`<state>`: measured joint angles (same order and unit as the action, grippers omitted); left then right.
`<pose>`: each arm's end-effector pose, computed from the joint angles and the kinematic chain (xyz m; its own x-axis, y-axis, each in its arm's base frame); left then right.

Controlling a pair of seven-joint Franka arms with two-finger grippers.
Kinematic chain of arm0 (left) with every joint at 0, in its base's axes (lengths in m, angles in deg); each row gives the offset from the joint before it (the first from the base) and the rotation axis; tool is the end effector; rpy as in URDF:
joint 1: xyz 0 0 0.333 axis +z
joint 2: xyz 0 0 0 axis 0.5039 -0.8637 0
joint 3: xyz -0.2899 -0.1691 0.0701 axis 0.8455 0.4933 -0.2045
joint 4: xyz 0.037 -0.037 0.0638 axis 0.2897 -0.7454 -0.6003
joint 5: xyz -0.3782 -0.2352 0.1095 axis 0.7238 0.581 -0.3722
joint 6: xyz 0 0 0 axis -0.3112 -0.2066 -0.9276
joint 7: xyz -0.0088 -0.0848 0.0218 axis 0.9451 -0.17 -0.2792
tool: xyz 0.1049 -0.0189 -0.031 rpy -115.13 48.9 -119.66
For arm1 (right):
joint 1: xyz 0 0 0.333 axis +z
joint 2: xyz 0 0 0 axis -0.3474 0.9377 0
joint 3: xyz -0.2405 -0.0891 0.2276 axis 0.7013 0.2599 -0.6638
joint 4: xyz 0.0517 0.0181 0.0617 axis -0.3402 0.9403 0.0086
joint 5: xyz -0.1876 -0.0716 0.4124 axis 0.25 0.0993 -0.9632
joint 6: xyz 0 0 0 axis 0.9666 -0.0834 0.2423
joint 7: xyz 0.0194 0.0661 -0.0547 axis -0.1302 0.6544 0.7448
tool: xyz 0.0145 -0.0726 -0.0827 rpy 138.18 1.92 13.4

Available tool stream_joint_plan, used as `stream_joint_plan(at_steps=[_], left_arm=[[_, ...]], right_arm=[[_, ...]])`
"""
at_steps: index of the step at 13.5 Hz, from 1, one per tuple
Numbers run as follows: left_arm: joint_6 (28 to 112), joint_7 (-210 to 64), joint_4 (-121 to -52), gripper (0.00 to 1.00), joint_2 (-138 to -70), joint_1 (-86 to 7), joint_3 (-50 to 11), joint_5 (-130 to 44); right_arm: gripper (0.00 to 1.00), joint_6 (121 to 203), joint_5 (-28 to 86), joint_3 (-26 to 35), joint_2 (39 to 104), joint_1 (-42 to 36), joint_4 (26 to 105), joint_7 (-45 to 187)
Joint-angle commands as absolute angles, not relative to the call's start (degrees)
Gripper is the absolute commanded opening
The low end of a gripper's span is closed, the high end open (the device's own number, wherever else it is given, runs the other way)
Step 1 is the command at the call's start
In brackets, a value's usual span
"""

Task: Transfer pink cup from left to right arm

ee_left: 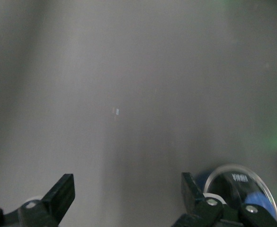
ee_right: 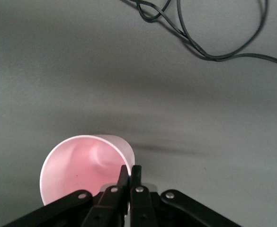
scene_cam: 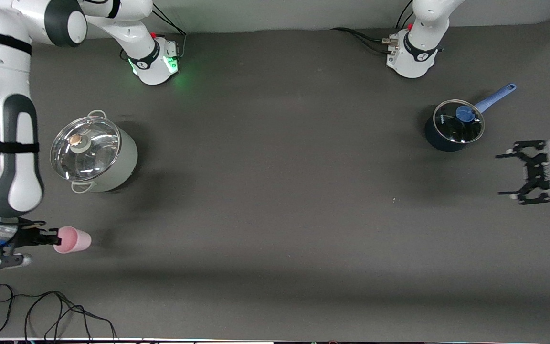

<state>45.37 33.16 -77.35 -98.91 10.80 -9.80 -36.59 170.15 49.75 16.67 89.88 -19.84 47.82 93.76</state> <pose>0.6739 0.1646 0.4404 0.1459 -0.8829 0.4463 -0.9749 -0.0517 0.2164 0.7884 -0.1761 0.2751 0.9903 0.1191 0.0721 0.1205 -0.9926 -0.0159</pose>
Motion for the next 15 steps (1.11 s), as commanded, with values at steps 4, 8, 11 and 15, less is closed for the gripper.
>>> stream_joint_plan(at_steps=[4,8,11,15], left_arm=[[49.02,18.53,-73.67,1.00,-95.43,11.66,-12.07,-45.90],[48.22,1.92,-70.32,1.00,-95.25,10.87,-11.11,-49.17],[47.79,-11.44,-69.00,1.00,-94.99,8.95,-10.84,-49.08],[44.80,-21.83,-66.36,1.00,-95.34,5.35,-11.10,-49.52]], right_arm=[[0.00,175.70,46.59,16.30,93.76,-19.80,46.99,95.27],[0.00,176.76,43.25,16.22,94.64,-19.80,47.17,95.45],[0.25,176.58,43.25,16.13,94.64,-19.80,47.17,95.53],[0.98,176.49,43.25,16.13,94.47,-19.80,47.17,95.45]])
